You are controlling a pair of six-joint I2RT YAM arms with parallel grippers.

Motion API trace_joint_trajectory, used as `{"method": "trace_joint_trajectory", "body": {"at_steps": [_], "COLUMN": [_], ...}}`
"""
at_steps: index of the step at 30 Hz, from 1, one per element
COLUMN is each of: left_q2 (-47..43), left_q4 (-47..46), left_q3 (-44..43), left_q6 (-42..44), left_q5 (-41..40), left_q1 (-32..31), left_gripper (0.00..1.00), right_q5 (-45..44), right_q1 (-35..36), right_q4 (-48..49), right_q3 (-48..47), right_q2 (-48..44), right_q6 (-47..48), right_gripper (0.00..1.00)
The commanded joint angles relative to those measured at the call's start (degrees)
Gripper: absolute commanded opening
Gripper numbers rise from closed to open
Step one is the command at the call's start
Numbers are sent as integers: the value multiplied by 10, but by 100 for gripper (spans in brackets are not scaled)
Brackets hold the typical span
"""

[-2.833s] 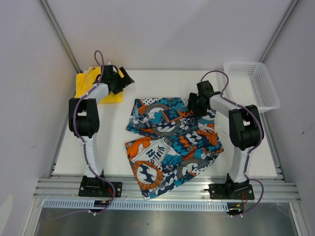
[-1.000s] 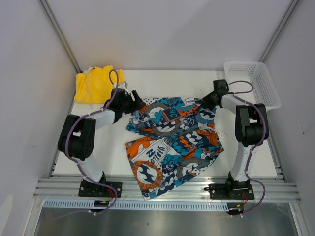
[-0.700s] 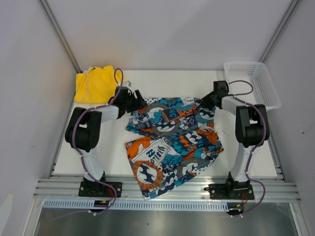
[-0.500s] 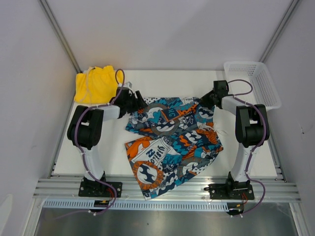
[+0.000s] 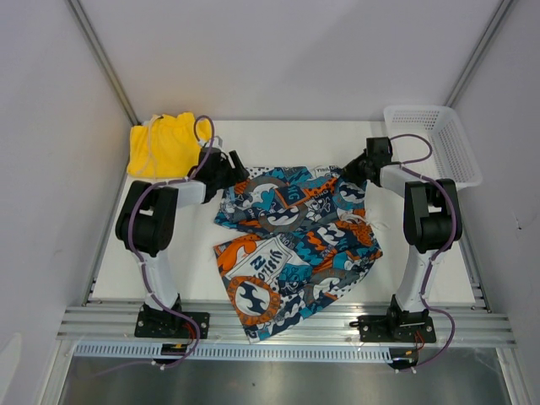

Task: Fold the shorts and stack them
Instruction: Flatten the shorts out

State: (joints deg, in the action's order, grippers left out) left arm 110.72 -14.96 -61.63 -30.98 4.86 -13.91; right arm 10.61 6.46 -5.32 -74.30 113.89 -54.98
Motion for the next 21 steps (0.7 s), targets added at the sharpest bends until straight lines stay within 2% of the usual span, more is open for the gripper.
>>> {"method": "trace_joint_trajectory", "body": {"at_steps": [1, 4, 7, 8, 10, 12, 13, 14, 15, 18, 21], "left_q2": [14, 35, 48, 50, 56, 70, 71, 71, 66, 50, 35], "left_q4": [-31, -20, -10, -17, -20, -5, -5, -14, -19, -28, 16], "left_q3": [-15, -43, -59, -57, -68, -89, -90, -90, -84, -80, -102], "left_q6": [16, 29, 31, 30, 34, 36, 33, 29, 23, -1, -18], "left_q5": [14, 59, 90, 101, 120, 139, 146, 153, 164, 186, 193], "left_q1": [-1, 0, 1, 2, 3, 5, 8, 12, 14, 30, 44], "left_gripper": [76, 73, 55, 46, 36, 23, 11, 3, 0, 0, 0], "right_q5": [13, 19, 24, 29, 34, 36, 36, 35, 32, 23, 10], "right_q1": [-5, -7, -9, -7, -7, -8, -7, -7, -7, -7, -7], "right_q4": [23, 26, 33, 35, 40, 40, 40, 39, 37, 31, 27], "right_q3": [-4, -2, 2, 3, 2, 2, 2, 2, 3, 2, -1], "right_q2": [-33, -33, -31, -30, -27, -26, -29, -29, -31, -38, -48], "right_q6": [11, 11, 8, 6, 3, 4, 4, 5, 6, 12, 20], "right_gripper": [0, 0, 0, 0, 0, 0, 0, 0, 0, 0, 0]}}
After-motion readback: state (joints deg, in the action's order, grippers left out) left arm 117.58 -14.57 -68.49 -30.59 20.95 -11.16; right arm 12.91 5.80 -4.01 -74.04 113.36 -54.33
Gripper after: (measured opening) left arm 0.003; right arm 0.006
